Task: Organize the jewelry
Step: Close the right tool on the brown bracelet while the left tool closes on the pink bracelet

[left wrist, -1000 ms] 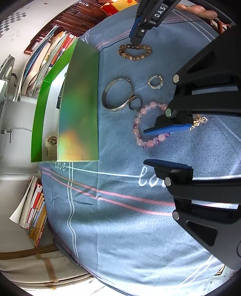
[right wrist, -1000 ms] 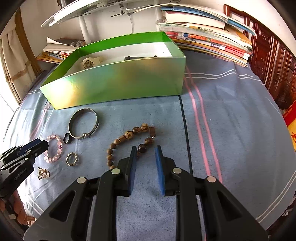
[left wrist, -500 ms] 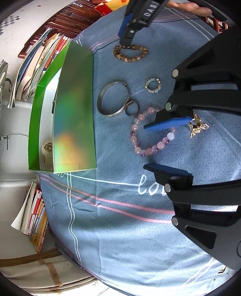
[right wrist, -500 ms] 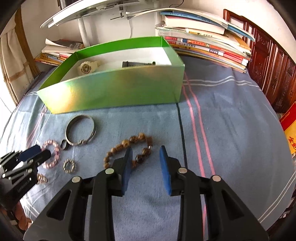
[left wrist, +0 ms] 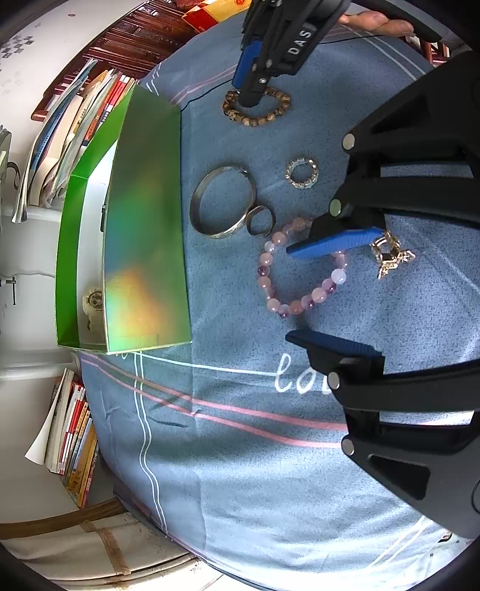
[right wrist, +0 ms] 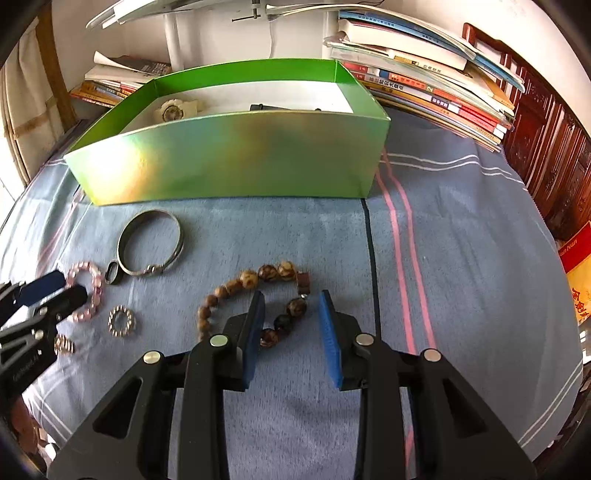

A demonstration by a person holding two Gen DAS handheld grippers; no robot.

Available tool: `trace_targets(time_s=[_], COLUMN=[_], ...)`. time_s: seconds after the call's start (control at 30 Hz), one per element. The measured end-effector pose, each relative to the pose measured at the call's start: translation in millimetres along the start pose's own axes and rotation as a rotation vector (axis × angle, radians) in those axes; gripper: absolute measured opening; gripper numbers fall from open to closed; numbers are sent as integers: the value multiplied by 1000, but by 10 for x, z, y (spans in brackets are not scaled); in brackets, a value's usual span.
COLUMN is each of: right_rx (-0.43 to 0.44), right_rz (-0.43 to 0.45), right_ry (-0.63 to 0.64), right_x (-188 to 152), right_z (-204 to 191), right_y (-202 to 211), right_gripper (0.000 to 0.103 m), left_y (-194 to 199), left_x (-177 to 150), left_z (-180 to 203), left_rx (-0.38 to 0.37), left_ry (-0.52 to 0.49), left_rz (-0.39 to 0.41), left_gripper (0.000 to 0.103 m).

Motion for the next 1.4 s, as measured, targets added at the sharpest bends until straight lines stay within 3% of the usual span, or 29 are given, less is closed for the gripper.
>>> trace_targets(time_s=[0.3,0.47,0.73,0.93,1.03,1.2,1.3,1.4], right_rx=[44,10,-7,6,12,25,28,41], right_rz=[-24,-12,1,9,12,17,20,24], right_ry=[26,0,-15,-16,-5,21,34,43], right_x=[-184,-135,-93,-78,-74,-73,-77,-81], right_z=[-81,-25,-18,-44,-97,-207,-246,-270], right_y=[181,146,84,69,64,67,74,79], right_gripper=[31,31,43,43,43,43,43,35], left_y=[8,0,-5,-2,6,33,35,35], left_x=[-6,-3,-4,-10,-15,-27,-33,-33], left_z=[-9,2,32,29,34,83,98,104], left_rx=[2,5,6,5,2,-16,-21,-22], left_ry=[0,-7,-18,-13,-23,-40,-43,-42], left_rz=[-1,-1,5,12,18,22,22,22], left_gripper=[41,42,47,46,39,18,13,12])
Point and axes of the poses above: each gripper's, at about its wrist camera, not at the fingertips, and y roughly against the way its jaws point, z to its right, x to its top, the point moved 3 cm from there along -y, roughly the way its jaws point, and after that the axes turned 8 degrees about z, right-handed, at the moved point
